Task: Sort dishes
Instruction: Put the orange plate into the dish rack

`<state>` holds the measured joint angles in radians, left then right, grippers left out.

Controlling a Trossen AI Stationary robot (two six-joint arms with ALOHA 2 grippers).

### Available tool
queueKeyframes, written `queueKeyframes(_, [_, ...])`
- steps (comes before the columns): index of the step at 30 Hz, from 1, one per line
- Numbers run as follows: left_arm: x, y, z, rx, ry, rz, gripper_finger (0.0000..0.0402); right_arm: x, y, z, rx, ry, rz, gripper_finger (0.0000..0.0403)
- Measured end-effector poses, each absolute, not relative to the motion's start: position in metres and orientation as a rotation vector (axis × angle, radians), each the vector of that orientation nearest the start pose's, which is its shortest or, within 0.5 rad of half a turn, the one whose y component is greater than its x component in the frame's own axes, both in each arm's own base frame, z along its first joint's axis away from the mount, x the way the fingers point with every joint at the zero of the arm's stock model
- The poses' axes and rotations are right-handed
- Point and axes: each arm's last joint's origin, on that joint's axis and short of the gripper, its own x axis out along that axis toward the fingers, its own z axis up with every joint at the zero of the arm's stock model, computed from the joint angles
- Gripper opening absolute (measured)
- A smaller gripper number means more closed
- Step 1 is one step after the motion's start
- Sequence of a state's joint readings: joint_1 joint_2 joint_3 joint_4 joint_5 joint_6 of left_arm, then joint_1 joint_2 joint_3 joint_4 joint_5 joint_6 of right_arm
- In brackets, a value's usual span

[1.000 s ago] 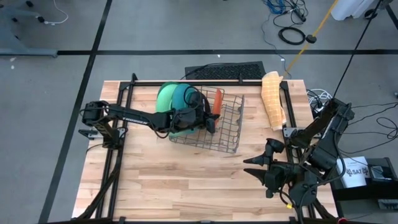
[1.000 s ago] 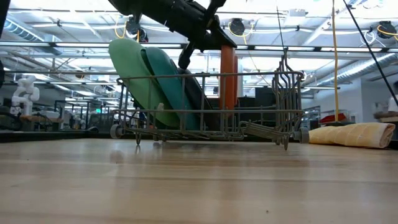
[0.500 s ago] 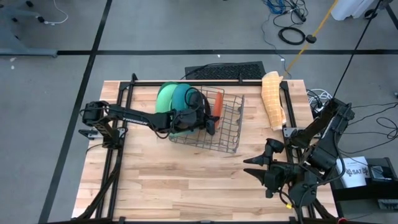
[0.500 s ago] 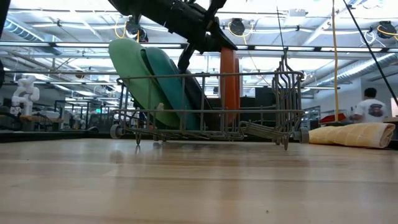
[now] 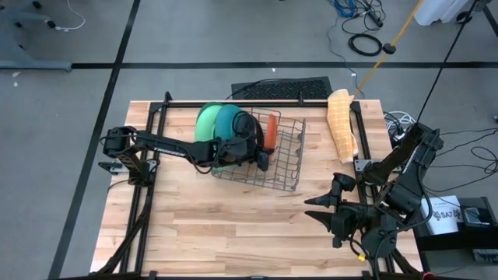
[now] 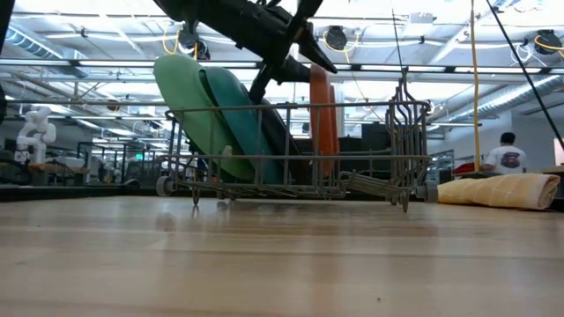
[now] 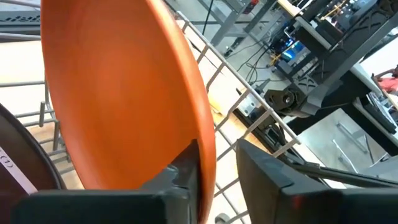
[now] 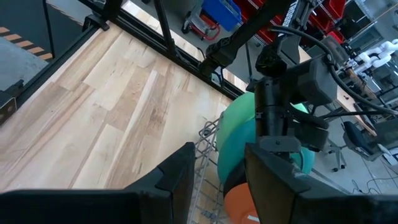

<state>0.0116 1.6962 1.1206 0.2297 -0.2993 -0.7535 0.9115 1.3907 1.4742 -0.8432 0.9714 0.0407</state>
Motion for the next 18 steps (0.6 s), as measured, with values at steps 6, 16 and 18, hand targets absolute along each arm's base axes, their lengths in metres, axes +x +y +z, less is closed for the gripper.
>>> queueKeyframes(6, [0.381,0.012,0.25,-0.683,0.221,0.4,0.0127,0.191,0.197,0.386,-0.542,0.449,-0.093,0.0132])
queueKeyframes(16, [0.376,0.012,0.26,-0.625,0.213,0.379,0.0227,0.194,0.193,0.385,-0.533,0.457,-0.104,0.0132])
queueKeyframes(18, [0.375,0.013,0.262,-0.612,0.209,0.389,0.0248,0.194,0.193,0.385,-0.53,0.457,-0.105,0.0132])
